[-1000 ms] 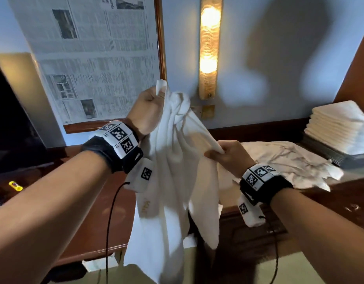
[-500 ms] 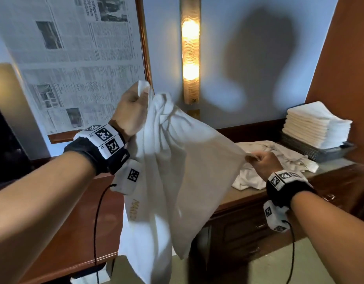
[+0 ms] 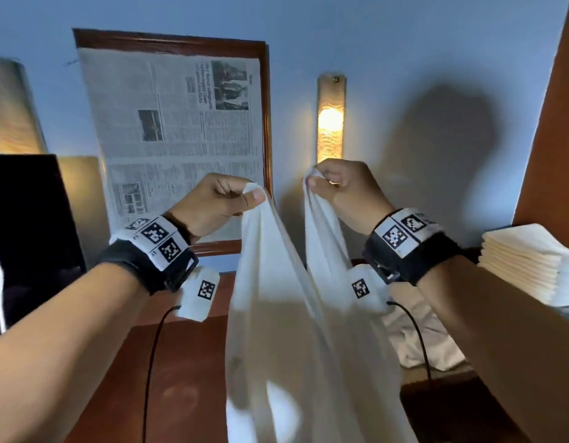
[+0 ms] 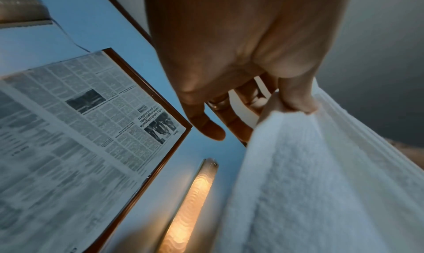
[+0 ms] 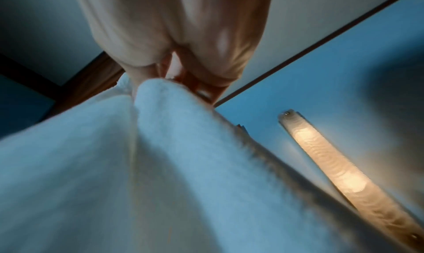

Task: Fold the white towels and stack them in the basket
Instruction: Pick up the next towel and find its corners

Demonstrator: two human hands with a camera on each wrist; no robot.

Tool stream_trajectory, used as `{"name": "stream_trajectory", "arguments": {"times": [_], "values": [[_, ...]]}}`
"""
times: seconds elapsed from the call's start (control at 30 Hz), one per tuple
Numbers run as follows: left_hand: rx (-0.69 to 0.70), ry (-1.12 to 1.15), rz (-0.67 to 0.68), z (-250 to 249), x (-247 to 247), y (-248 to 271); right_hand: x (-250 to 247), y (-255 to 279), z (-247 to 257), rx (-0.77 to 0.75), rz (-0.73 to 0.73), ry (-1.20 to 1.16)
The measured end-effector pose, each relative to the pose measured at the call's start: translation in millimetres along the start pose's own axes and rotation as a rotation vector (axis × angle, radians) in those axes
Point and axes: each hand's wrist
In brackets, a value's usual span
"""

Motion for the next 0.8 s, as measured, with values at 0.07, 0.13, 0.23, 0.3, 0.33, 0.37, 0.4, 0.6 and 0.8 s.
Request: {"name": "stream_trajectory", "arguments": {"times": [0.07,0.13,0.23,0.3,0.33,0.37,0.4,0.6,0.8], "values": [[0.052,0.042,-0.075,-4.3,3.7,-2.6,2.2,-6.6,13.5,-0.043,-0.012,-0.056],[0.104,0.088,-0.154,-9.8,2.3,-7.0,4.9,-14.8,25.4,-0.078,-0.017,-0.110],[0.164,0.139,-0.182,-15.3,0.8,-15.1,8.0,-23.1,39.1,-0.131,-0.021,-0.144],[0.177,0.165,-0.176,-18.1,2.1,-18.1,8.9,-25.7,44.0,-0.172,0.004,-0.146],[0.183,0.170,-0.176,-19.4,2.6,-18.9,9.2,-26.8,46.3,-0.188,0.013,-0.143],[0.188,0.175,-0.164,-20.9,2.9,-19.2,9.1,-27.9,47.5,-0.200,0.014,-0.140],[0.197,0.188,-0.147,-22.4,2.8,-19.8,9.1,-29.1,47.6,-0.206,0.011,-0.144],[0.207,0.205,-0.157,-16.2,3.3,-23.7,12.8,-31.0,41.8,-0.173,0.060,-0.202],[0.194,0.207,-0.186,-1.2,-4.4,-26.6,33.5,-21.5,30.8,0.031,0.321,-0.572]]}}
Point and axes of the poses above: each hand's wrist, its own y-axis away from the middle knuckle, its own x-axis out of the palm, z = x × y, and after that the axes turned 1 degree about y, right-handed
